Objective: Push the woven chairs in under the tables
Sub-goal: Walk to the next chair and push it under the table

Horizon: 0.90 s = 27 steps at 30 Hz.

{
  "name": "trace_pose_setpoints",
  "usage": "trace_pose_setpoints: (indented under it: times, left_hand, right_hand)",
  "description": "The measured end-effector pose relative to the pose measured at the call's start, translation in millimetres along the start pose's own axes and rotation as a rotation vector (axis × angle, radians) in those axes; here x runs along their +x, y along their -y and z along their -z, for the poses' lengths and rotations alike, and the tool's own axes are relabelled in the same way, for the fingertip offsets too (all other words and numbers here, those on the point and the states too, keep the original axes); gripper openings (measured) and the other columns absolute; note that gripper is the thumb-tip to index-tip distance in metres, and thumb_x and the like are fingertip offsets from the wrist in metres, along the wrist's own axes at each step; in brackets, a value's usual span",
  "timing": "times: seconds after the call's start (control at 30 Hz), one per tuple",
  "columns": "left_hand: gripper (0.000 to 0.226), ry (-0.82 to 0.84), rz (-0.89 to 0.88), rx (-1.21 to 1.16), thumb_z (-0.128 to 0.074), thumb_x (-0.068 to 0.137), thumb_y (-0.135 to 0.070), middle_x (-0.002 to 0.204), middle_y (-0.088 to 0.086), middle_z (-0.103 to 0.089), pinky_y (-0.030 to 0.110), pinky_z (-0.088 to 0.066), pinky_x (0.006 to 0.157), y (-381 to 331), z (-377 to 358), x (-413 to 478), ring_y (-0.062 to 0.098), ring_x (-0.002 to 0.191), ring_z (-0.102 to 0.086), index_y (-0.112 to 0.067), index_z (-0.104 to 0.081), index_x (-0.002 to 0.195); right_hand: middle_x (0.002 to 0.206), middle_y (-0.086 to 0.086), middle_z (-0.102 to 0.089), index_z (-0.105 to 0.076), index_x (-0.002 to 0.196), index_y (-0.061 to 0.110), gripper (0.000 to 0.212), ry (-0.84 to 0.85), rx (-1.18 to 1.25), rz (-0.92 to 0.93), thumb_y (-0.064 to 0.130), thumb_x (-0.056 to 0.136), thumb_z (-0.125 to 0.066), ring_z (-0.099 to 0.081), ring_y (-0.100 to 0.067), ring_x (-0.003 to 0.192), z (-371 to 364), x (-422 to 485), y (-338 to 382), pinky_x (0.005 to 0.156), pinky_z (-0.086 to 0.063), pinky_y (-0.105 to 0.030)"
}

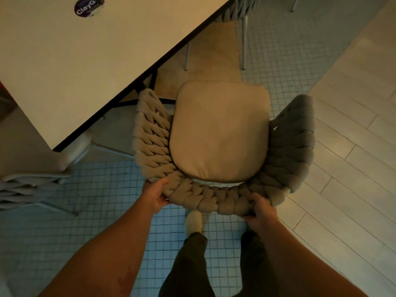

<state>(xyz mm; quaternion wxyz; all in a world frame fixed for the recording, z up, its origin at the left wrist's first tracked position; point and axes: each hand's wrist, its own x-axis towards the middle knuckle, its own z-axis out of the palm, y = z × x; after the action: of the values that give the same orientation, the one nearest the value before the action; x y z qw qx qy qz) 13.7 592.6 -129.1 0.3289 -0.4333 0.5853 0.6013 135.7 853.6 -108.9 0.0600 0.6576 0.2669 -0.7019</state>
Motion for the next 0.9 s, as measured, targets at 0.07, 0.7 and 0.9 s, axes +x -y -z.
trace_pose_setpoints:
  times: [0.07, 0.7, 0.9]
  left_hand:
    - [0.042, -0.028, -0.011, -0.032, -0.062, 0.097, -0.012, 0.116, 0.015, -0.070, 0.041, -0.060, 0.050, 4, -1, 2, 0.030, 0.089, -0.069, -0.019, -0.055, 0.137]
    - [0.047, -0.091, 0.027, -0.378, -0.072, 0.090, -0.011, 0.126, 0.014, -0.070, 0.058, -0.059, 0.072, 75, -57, -15, 0.040, 0.112, -0.068, -0.026, -0.061, 0.134]
    - [0.048, -0.154, 0.034, -0.463, -0.069, 0.090, -0.008, 0.125, 0.015, -0.069, 0.062, -0.060, 0.075, 93, -95, -26, 0.040, 0.112, -0.067, -0.022, -0.060, 0.135]
  right_hand:
    - [0.127, -0.015, -0.059, -0.051, 0.136, 0.016, 0.049, -0.026, -0.015, 0.003, 0.012, 0.090, -0.067, -0.060, -0.033, 0.088, 1, 1, 3, 0.059, -0.053, -0.048]
    - [0.122, -0.019, -0.059, -0.048, 0.131, 0.010, 0.050, 0.004, -0.291, 0.099, 0.004, 0.085, -0.067, -0.062, -0.039, 0.103, 10, 37, 103, 0.085, -0.053, -0.058]
    - [0.120, -0.019, -0.060, -0.049, 0.131, 0.008, 0.049, 0.077, -0.403, 0.115, 0.003, 0.085, -0.066, -0.063, -0.038, 0.090, 13, 54, 145, 0.063, -0.054, -0.050]
